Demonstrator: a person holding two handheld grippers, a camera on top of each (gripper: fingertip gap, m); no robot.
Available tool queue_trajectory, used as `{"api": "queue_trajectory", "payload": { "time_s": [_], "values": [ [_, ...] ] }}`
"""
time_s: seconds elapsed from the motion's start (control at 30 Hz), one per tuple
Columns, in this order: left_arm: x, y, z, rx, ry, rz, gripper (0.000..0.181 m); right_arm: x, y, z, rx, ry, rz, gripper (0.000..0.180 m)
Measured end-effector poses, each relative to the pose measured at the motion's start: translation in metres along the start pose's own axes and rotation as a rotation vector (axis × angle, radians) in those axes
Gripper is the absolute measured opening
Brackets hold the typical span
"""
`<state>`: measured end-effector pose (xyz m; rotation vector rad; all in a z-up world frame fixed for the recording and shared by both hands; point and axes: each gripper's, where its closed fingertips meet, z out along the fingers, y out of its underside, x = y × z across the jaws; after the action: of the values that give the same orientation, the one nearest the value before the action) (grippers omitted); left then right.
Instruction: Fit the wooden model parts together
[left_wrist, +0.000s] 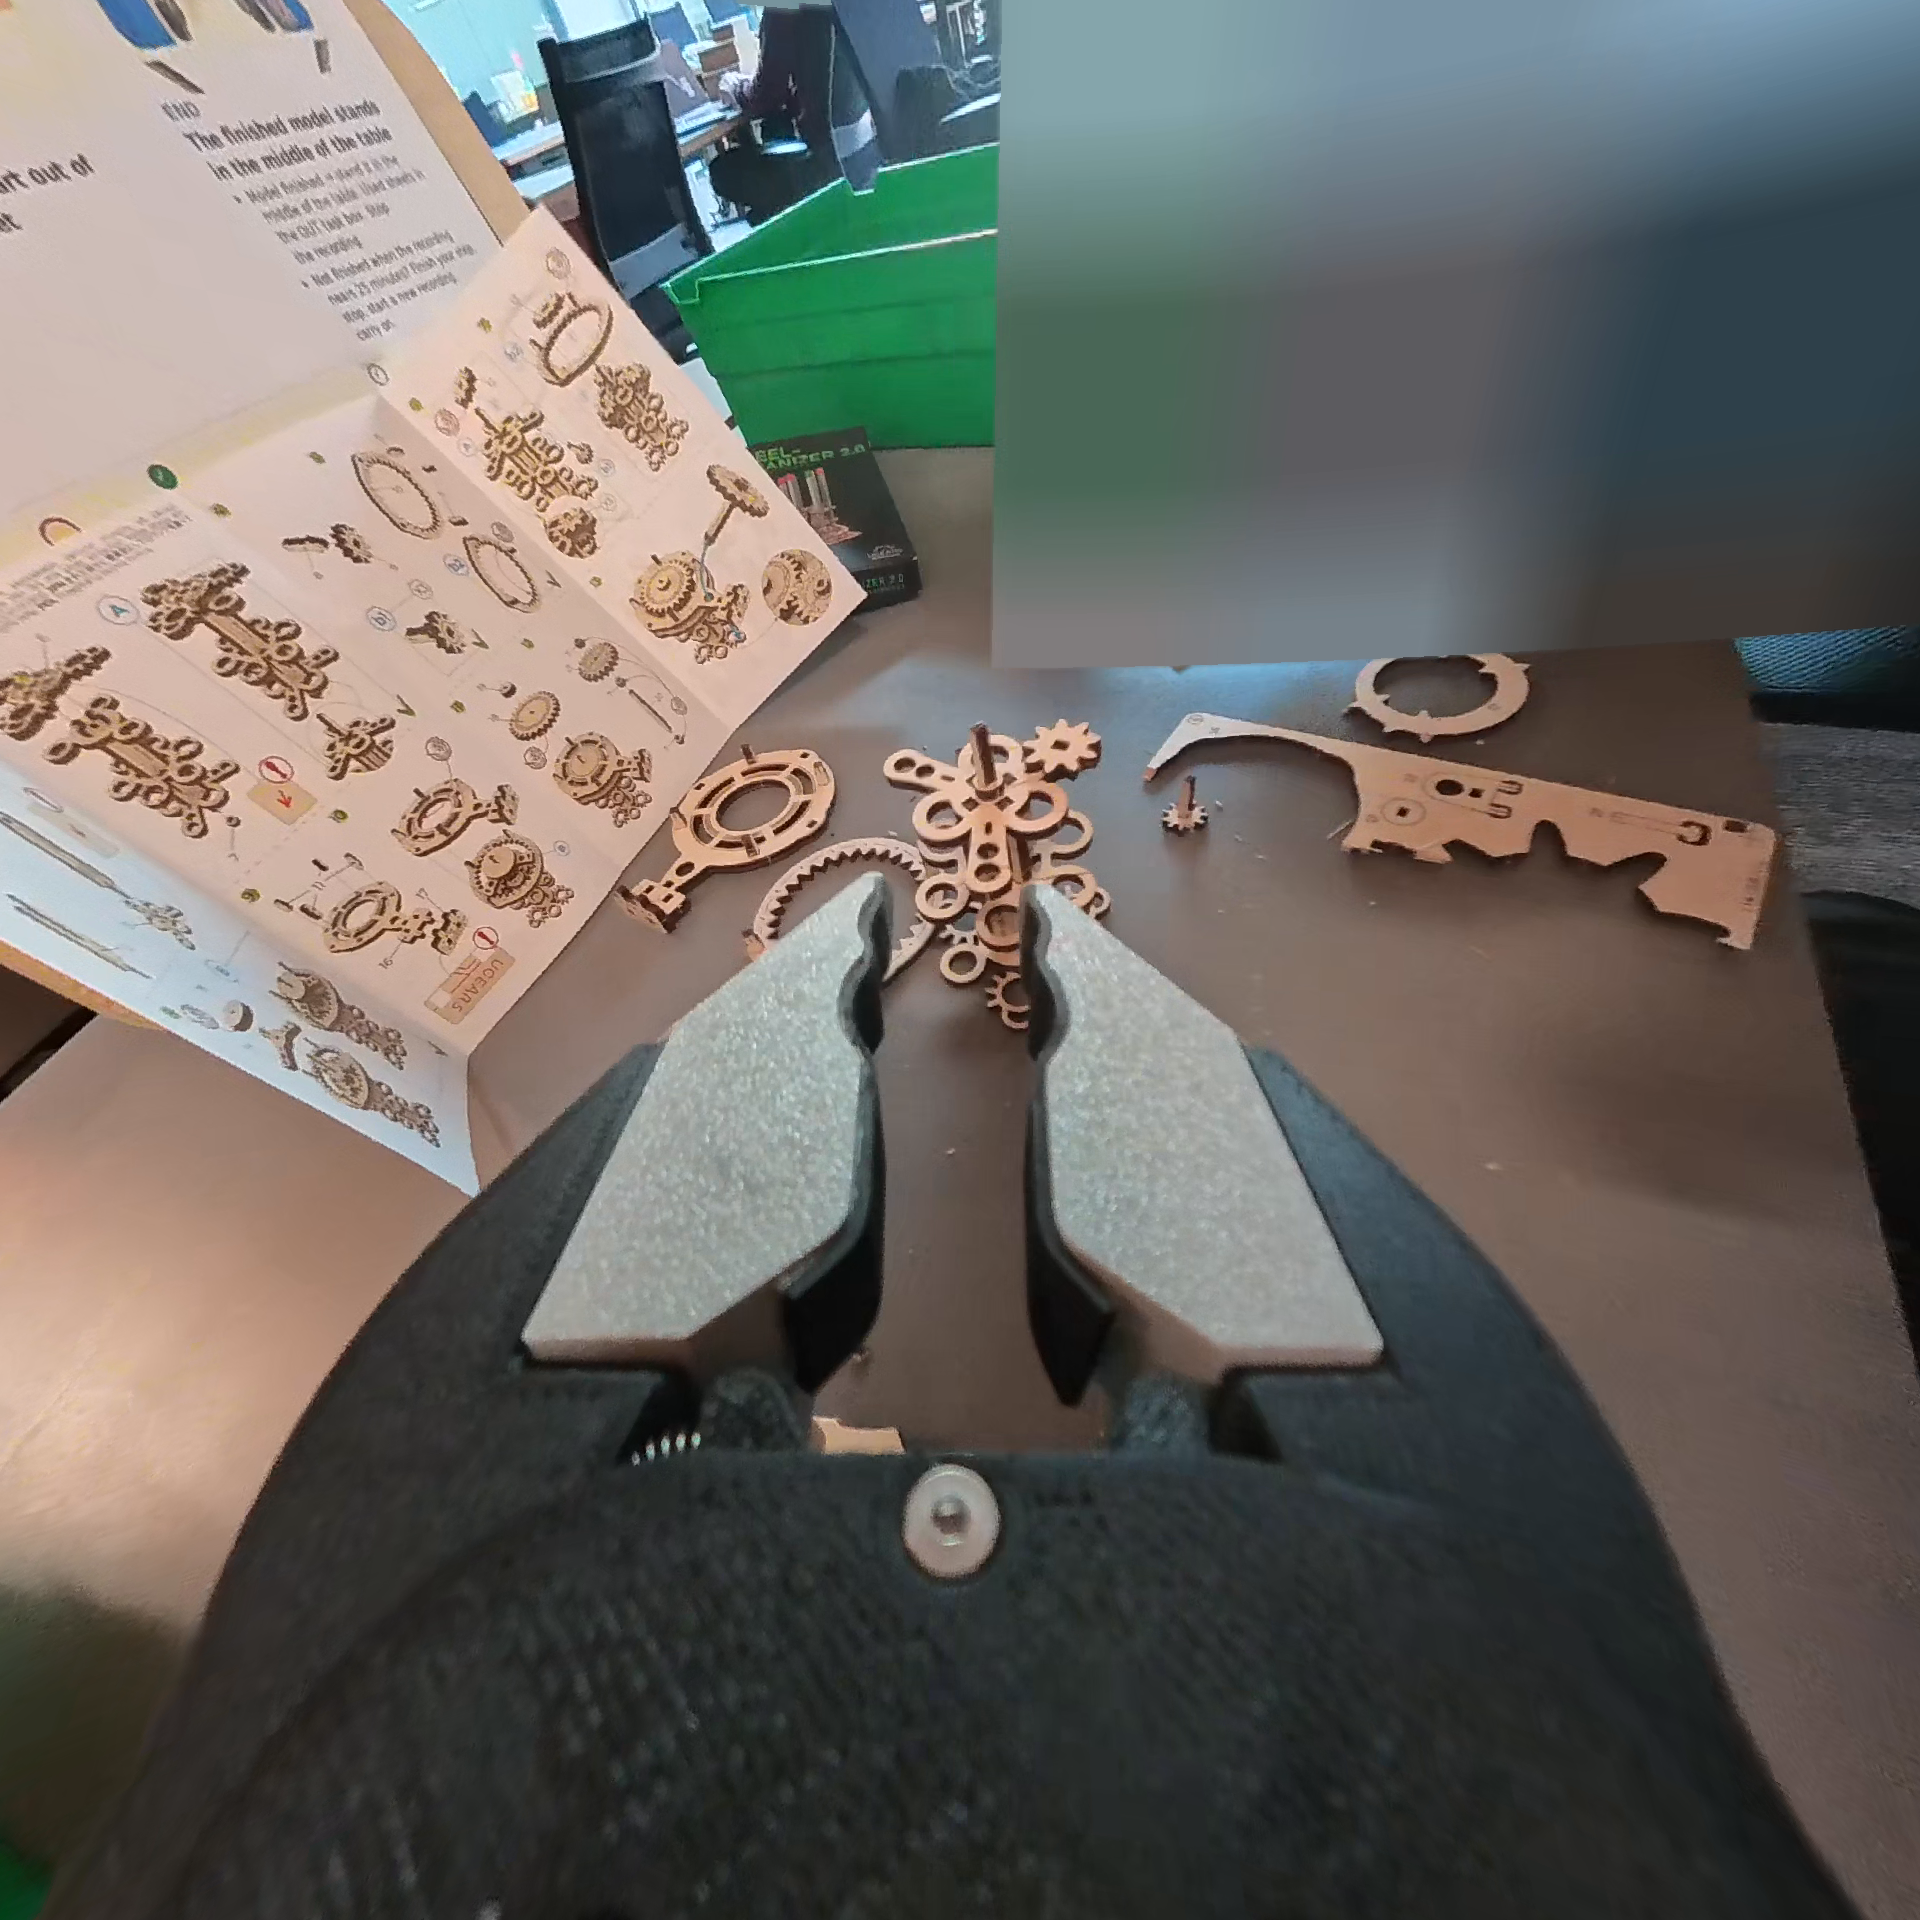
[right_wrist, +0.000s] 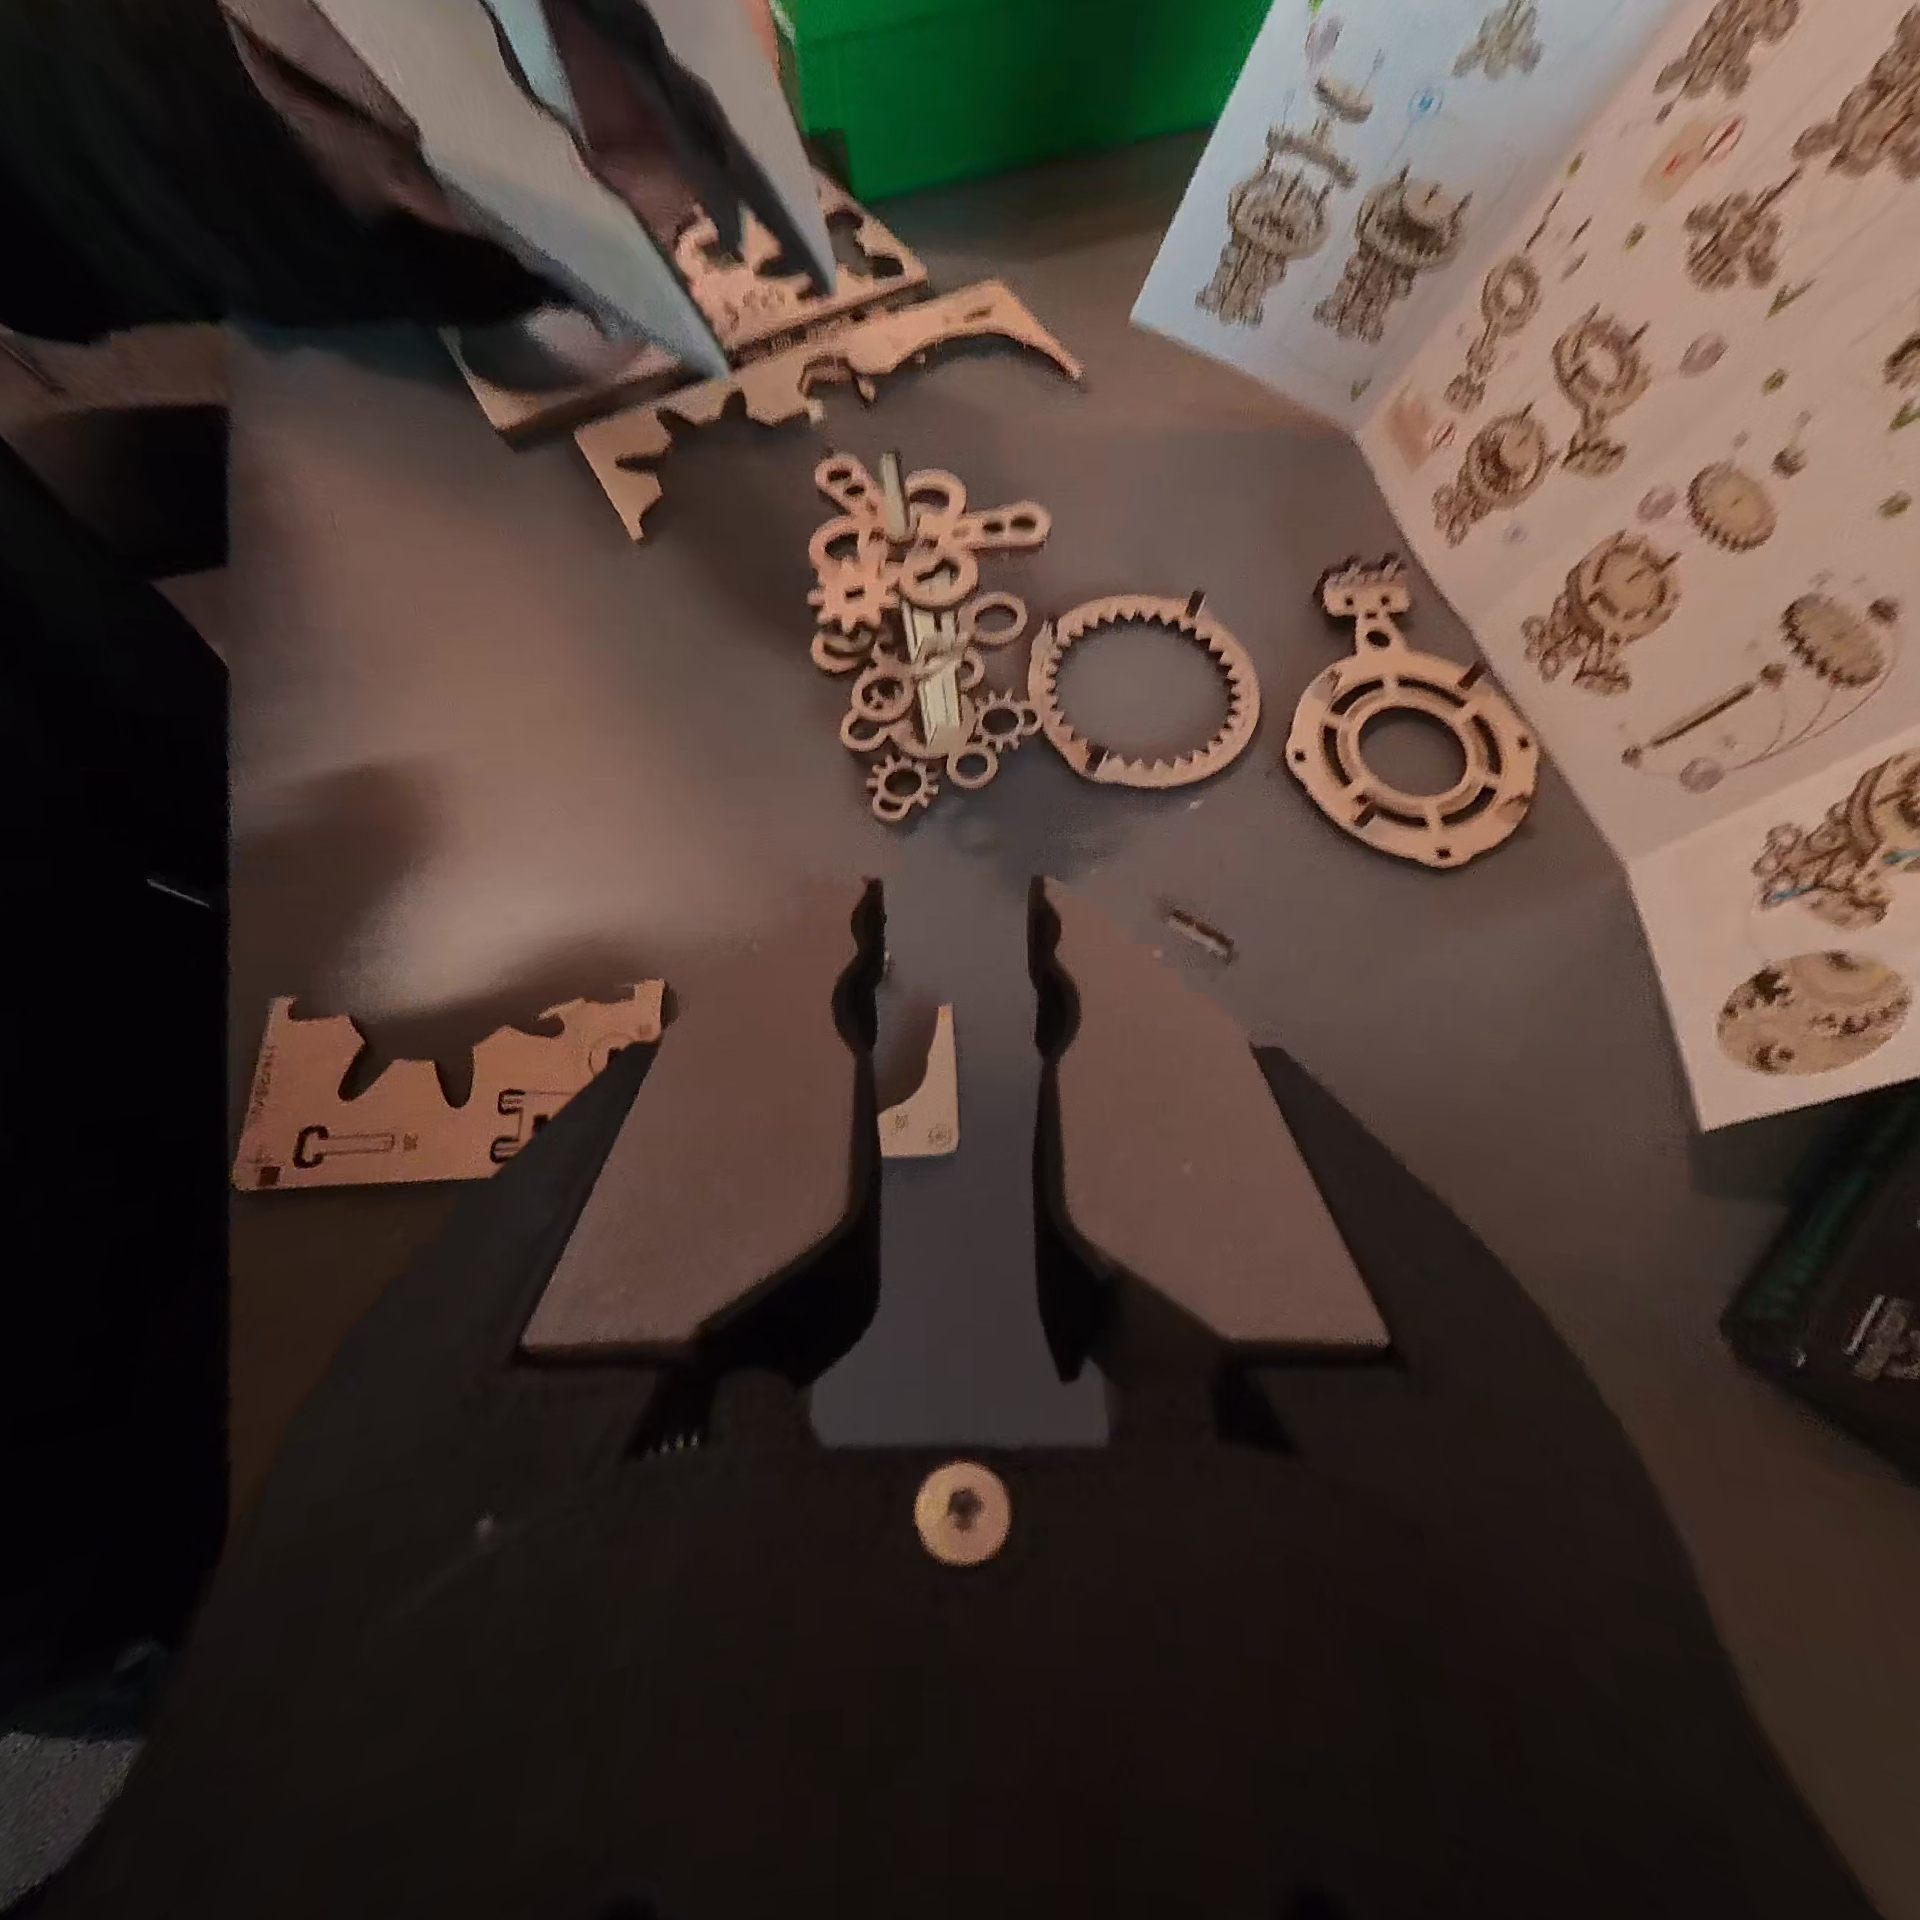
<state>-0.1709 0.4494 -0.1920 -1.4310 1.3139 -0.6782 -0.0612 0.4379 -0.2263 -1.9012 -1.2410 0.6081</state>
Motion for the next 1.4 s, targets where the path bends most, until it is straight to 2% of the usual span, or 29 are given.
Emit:
{"api": "queue_trajectory", "payload": {
  "time_s": [0.2, 0.4, 0.5, 0.57, 0.7, 0.87, 1.1, 1.4],
  "values": [
    [-0.004, 0.000, -0.001, -0.001, -0.024, 0.015, 0.020, -0.014, 0.024, 0.013, -0.048, 0.006, 0.041, 0.018],
    [-0.007, 0.005, 0.000, -0.010, -0.025, 0.022, 0.020, -0.021, 0.026, 0.025, -0.066, 0.004, 0.025, 0.015],
    [-0.004, 0.003, 0.000, -0.004, -0.012, 0.043, 0.020, -0.022, 0.026, 0.029, -0.071, 0.006, 0.013, 0.002],
    [-0.003, 0.004, 0.000, -0.005, -0.015, 0.069, 0.020, -0.023, 0.024, 0.031, -0.065, 0.001, 0.016, 0.000],
    [0.002, 0.006, 0.001, -0.014, -0.007, 0.077, 0.020, -0.022, 0.016, 0.029, -0.022, 0.003, 0.046, 0.000],
    [0.028, -0.013, -0.006, 0.024, 0.025, 0.058, 0.020, -0.032, -0.020, 0.006, 0.146, -0.025, 0.100, 0.000],
    [0.080, -0.023, -0.004, -0.048, 0.169, -0.022, 0.021, -0.063, -0.060, -0.021, 0.304, -0.071, 0.096, 0.000],
    [0.054, -0.004, -0.006, -0.100, 0.147, 0.002, 0.022, -0.035, -0.045, -0.015, 0.269, -0.034, 0.092, 0.000]
  ]
}}
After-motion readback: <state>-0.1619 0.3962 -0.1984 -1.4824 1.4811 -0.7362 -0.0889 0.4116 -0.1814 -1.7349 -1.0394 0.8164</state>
